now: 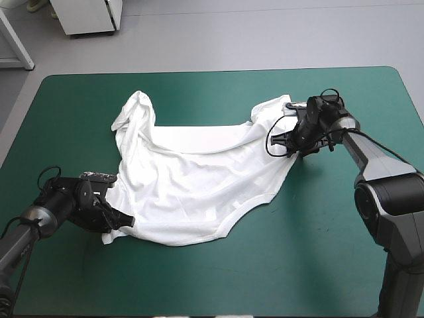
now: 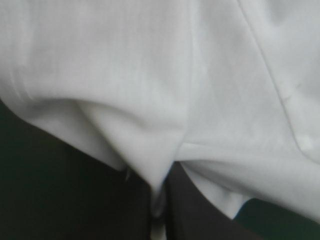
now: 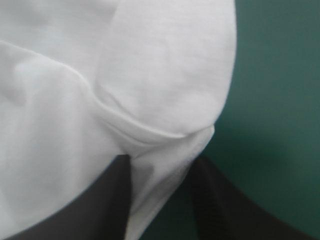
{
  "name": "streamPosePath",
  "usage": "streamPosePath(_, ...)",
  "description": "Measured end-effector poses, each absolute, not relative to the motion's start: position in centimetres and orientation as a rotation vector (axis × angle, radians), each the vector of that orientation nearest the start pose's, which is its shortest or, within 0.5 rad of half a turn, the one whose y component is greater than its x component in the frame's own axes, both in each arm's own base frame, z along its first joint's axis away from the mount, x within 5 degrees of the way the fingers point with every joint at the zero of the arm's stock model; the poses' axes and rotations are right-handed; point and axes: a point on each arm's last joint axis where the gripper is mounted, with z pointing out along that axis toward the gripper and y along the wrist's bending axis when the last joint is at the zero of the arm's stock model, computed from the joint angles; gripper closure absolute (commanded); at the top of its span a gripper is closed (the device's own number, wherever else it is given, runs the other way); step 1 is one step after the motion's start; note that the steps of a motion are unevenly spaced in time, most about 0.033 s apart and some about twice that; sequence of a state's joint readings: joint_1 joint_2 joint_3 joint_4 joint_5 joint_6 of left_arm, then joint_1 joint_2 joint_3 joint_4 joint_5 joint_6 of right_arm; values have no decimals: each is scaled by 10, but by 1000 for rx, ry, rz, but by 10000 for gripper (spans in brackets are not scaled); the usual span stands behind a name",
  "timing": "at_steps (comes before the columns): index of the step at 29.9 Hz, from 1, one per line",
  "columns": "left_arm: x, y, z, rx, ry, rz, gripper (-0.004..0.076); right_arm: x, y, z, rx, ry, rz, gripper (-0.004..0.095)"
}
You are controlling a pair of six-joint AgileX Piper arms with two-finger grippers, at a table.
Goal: Fold the cloth
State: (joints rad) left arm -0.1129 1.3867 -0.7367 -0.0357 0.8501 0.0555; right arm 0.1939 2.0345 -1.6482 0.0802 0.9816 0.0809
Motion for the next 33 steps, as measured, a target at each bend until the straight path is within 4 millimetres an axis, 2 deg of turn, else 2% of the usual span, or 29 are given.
streamPosePath(4, 224, -28, 206, 219, 2967, -50, 731, 423, 93, 220, -129, 2851, 201, 927)
streamPosePath(7, 230, -32, 214, 176, 2942, -108, 731, 419, 92, 229, -138, 2846, 208, 927)
streamPosePath(9, 234, -36, 221, 158, 2927, -150, 731, 413, 91, 246, -146, 2816, 212, 927)
streamPosePath(11, 238, -37, 238, 157, 2893, -165, 731, 402, 89, 276, -151, 2753, 222, 927)
streamPosePath(14, 242, -37, 280, 175, 2790, -164, 731, 380, 86, 329, -156, 2639, 246, 927)
streamPosePath(17, 240, -36, 338, 218, 2643, -136, 731, 354, 81, 384, -140, 2505, 270, 927)
streamPosePath(21, 226, -32, 418, 248, 2462, -93, 731, 309, 72, 459, -105, 2301, 311, 927)
streamPosePath(25, 204, -27, 493, 255, 2252, -49, 733, 262, 63, 520, -84, 2104, 350, 927)
streamPosePath(28, 180, -23, 545, 247, 2056, -21, 733, 227, 56, 560, -74, 1959, 375, 926)
streamPosePath(31, 154, -19, 584, 232, 1891, -2, 733, 192, 49, 595, -72, 1811, 394, 926)
streamPosePath(33, 140, -17, 603, 224, 1803, 9, 733, 170, 45, 617, -74, 1711, 403, 926)
